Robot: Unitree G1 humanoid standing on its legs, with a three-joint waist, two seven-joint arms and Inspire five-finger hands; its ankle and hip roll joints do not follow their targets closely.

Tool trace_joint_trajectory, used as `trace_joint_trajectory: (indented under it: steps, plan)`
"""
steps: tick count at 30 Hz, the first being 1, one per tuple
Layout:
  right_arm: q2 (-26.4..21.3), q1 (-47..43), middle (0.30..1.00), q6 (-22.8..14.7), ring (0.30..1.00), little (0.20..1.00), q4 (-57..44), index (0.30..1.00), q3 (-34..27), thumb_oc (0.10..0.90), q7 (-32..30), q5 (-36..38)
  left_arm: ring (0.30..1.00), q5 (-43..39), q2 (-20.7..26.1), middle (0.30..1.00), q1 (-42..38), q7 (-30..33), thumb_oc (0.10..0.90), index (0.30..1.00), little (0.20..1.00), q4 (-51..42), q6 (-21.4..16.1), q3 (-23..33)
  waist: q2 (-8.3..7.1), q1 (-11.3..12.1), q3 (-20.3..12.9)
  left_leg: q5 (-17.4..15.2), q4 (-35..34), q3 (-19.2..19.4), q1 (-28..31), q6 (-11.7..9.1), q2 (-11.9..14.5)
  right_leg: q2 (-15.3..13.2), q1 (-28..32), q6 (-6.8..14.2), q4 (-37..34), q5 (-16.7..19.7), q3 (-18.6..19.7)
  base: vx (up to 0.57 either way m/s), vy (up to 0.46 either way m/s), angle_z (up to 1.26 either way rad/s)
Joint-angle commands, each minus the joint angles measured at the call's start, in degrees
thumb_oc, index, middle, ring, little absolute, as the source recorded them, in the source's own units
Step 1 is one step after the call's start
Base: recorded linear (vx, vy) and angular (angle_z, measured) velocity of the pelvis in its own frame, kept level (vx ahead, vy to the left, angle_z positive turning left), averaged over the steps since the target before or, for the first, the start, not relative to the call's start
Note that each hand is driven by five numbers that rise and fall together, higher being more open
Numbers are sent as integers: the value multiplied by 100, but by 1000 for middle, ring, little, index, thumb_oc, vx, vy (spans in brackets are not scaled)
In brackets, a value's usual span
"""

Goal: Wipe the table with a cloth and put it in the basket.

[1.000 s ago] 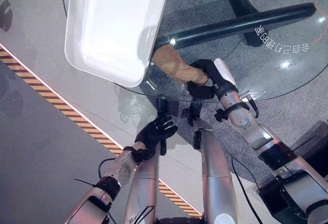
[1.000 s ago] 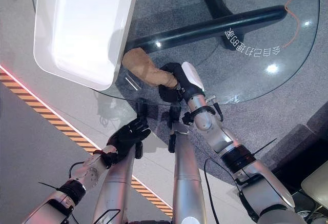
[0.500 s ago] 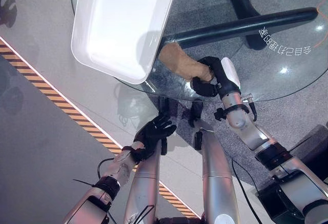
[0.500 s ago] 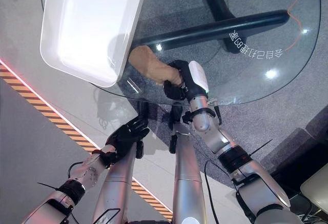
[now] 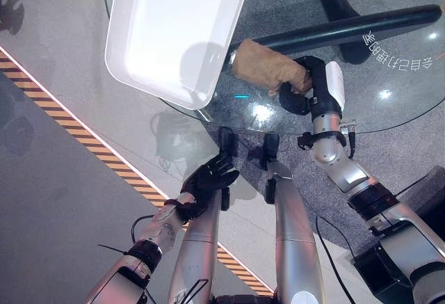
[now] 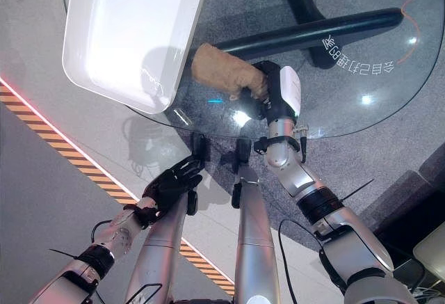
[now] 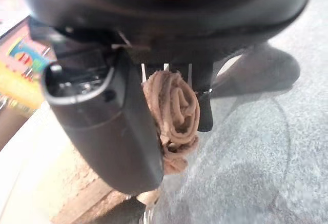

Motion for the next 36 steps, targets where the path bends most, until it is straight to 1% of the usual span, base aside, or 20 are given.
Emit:
trace_joint_trajectory:
  steps: [1, 5, 9, 12, 15, 20, 23, 24, 25, 27, 30, 33, 36]
  plan:
    - [-1015, -239, 300, 365, 300, 200, 575, 300, -1279, 100, -1136, 411, 900, -81, -126, 900, 931, -246, 800, 900, 900, -113, 2, -174, 42, 12, -89, -838, 1106, -121, -64, 417, 18, 147, 283, 479, -979, 887, -107, 0, 0, 0]
    - [-1049, -161, 300, 219, 300, 200, 635, 300, -1459, 100, -1448, 642, 900, -69, -117, 900, 981, -231, 800, 900, 900, -150, -30, -181, 46, 6, -89, -843, 1085, -107, -46, 414, 17, 147, 309, 477, -1020, 898, -102, 0, 0, 0]
    - [-1049, -67, 300, -116, 300, 200, 708, 300, -1739, 100, -1868, 841, 900, -73, -109, 900, 1012, -189, 800, 900, 900, -200, -37, -190, 56, -15, -89, -858, 1075, -102, -28, 413, 18, 158, 330, 471, -1042, 894, -75, 2, -3, -2]
    - [-1042, -54, 300, -186, 300, 200, 694, 300, -1847, 100, -2052, 877, 900, -82, -115, 900, 1027, -184, 800, 900, 900, -202, -46, -197, 67, -20, -89, -859, 1066, -94, -12, 413, 21, 159, 345, 468, -1049, 892, -66, 4, -2, -7]
    - [-1030, -29, 300, -364, 300, 200, 655, 300, -2049, 100, -2426, 955, 900, -82, -115, 900, 1040, -175, 800, 900, 900, -217, -34, -188, 87, -29, -89, -866, 1064, -90, 7, 413, 19, 169, 365, 463, -1048, 882, -47, 4, -3, -5]
    - [-1013, 31, 300, -447, 300, 200, 596, 300, -2232, 100, -2651, 945, 900, -99, -111, 900, 1026, -171, 800, 900, 900, -216, -5, -192, 105, -44, -89, -859, 1046, -85, 26, 419, 8, 170, 376, 458, -1065, 889, -32, 1, -1, -1]
    - [-996, 24, 300, -546, 300, 200, 657, 300, -2290, 100, -2920, 1051, 900, -74, -135, 900, 1023, -174, 800, 900, 900, -200, -6, -181, 120, -39, -89, -869, 1052, -81, 27, 417, 13, 168, 383, 449, -1074, 885, -25, 0, 0, 0]
    - [-974, 57, 300, -650, 300, 200, 716, 300, -2367, 100, -3137, 1038, 900, -65, -151, 900, 1032, -167, 800, 900, 900, -189, -20, -190, 123, -40, -89, -874, 1057, -81, 36, 415, 16, 162, 402, 447, -1079, 878, -21, 0, 0, 0]
    - [-972, 60, 300, -660, 300, 200, 721, 300, -2372, 100, -3154, 1036, 900, -65, -151, 900, 1032, -168, 800, 900, 900, -187, -21, -192, 123, -39, -89, -875, 1057, -81, 37, 414, 16, 162, 404, 447, -1080, 878, -20, 0, 0, 0]
    - [-933, 93, 300, -791, 300, 200, 758, 300, -2538, 100, -3609, 997, 900, -78, -171, 900, 1038, -177, 800, 900, 900, -142, -65, -228, 135, -41, -89, -880, 1043, -91, 67, 420, 0, 167, 428, 442, -1092, 882, -15, 7, -3, -2]
    - [-888, 75, 300, -976, 300, 200, 776, 300, -2651, 100, -3929, 945, 900, -78, -189, 900, 1035, -149, 800, 900, 900, -162, -54, -261, 154, -35, -89, -882, 1044, -105, 65, 424, -11, 169, 433, 435, -1099, 878, -2, 6, -1, -2]
    - [-856, 57, 300, -1110, 300, 200, 702, 300, -2733, 100, -4051, 860, 900, -74, -199, 900, 1037, -140, 800, 900, 900, -167, -43, -270, 164, -35, -89, -879, 1049, -113, 65, 428, -21, 175, 436, 433, -1098, 881, 7, 0, 0, 0]
    - [-846, -16, 300, -1157, 300, 200, 662, 300, -2689, 100, -3887, 810, 900, -113, -207, 900, 986, -119, 800, 900, 900, -176, -5, -294, 181, -35, -89, -866, 1062, -122, 41, 429, -34, 173, 422, 425, -1098, 882, 23, 0, 0, 0]
